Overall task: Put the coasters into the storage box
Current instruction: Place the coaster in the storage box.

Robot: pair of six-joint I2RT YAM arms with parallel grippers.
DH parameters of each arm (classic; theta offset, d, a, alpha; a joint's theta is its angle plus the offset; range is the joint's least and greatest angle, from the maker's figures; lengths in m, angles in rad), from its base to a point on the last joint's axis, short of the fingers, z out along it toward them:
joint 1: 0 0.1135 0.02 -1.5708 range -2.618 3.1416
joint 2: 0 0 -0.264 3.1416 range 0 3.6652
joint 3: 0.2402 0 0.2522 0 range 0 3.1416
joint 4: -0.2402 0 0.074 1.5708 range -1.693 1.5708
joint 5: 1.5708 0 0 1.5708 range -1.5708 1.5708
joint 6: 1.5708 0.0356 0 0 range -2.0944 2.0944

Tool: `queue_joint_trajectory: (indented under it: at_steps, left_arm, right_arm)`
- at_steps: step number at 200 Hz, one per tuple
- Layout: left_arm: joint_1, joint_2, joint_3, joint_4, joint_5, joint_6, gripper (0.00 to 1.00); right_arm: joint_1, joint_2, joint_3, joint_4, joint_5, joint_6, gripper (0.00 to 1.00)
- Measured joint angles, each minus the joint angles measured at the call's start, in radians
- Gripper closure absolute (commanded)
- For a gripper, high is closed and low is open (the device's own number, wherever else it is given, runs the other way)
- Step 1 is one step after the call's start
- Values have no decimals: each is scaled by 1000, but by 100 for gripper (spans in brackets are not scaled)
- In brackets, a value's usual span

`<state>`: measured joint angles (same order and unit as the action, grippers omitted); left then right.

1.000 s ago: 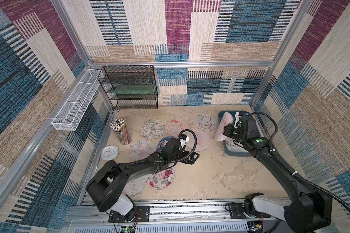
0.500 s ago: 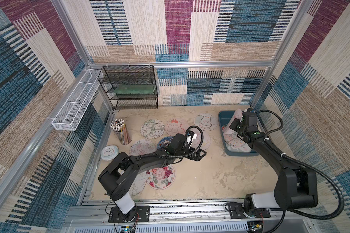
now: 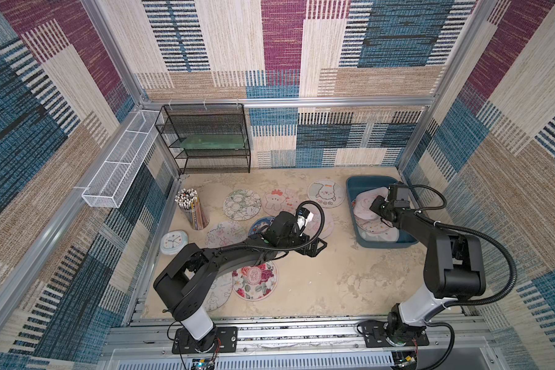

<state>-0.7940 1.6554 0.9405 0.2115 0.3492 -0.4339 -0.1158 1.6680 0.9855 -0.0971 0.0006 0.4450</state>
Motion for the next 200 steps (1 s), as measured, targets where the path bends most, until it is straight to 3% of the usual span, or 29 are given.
queue_joint_trajectory:
  at_steps: [67,100,140,161,168,200]
  left_arm:
    - [0,-18,2,-41,-32,18,0]
    - [0,-18,2,-45,-37,18,0]
    - [0,5,27,-52,-58,17,0]
    - [0,14,37,-58,-62,16,0]
    - [0,19,43,-61,-62,14,0]
    - [0,51,92,-97,-62,-4,0]
  right_arm:
    - [-31,37,-17,-45,0,5,92]
    - [-35,33,-18,-69,11,4,72]
    - [-36,-34,-56,-93,10,2,28]
    - [-26,-99,-77,-97,7,0,0]
    - [-20,-122,-83,-100,7,0,5]
    - [40,-223,-94,-109,11,-3,5]
